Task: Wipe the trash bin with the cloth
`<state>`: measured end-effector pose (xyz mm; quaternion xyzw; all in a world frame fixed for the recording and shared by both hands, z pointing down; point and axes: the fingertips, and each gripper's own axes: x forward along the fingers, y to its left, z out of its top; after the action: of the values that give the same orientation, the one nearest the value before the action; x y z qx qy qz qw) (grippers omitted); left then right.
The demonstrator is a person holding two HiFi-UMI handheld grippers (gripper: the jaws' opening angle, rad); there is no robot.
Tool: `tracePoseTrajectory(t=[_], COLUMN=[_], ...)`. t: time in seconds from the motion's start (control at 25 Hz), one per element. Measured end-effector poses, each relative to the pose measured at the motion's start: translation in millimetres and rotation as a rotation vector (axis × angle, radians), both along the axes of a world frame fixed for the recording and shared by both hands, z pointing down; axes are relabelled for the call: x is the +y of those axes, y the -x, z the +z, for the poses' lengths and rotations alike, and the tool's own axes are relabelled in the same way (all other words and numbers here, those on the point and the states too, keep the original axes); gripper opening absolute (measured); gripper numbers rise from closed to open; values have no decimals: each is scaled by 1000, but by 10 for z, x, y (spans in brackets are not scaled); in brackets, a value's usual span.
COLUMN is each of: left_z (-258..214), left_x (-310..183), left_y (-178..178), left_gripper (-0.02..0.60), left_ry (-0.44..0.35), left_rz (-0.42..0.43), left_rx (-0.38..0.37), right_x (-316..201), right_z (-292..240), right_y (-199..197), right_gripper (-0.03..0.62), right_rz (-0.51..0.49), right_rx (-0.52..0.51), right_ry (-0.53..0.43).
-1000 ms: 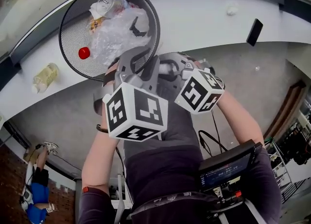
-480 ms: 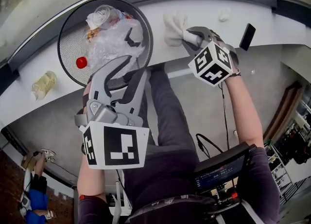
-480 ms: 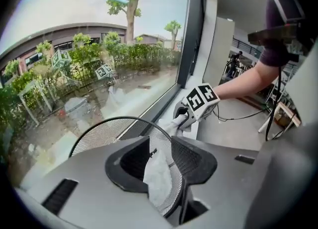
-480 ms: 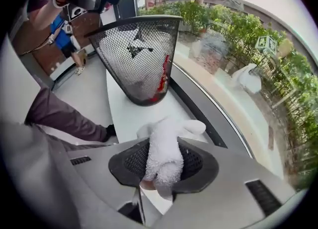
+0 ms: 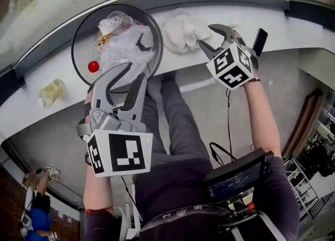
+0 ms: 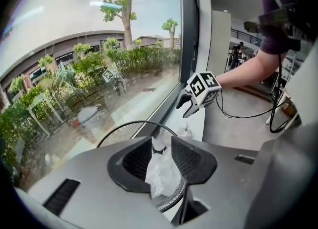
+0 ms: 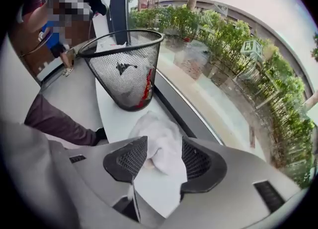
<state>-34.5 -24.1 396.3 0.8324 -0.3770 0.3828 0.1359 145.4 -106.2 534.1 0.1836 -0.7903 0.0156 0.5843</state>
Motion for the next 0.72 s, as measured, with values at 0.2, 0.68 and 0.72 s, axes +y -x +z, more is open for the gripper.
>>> tracePoseTrajectory(t=[0.2, 0.68, 0.72], left_z=[-574, -2769, -2889], left_x=[108, 341, 408], left_y=[54, 410, 470], left_gripper=[115, -3, -3], left_ry=[-25, -283, -299], left_rz=[59, 52, 39], left_rx=[-14, 249, 294], right_x=[126, 451, 523], right_z=[-896, -3723, -3862], right_y=[200, 1110, 1146], right_gripper=[198, 0, 0], right_rz=[97, 187, 180], right_rx=[-151, -817, -842], right_ry=[-36, -152, -158])
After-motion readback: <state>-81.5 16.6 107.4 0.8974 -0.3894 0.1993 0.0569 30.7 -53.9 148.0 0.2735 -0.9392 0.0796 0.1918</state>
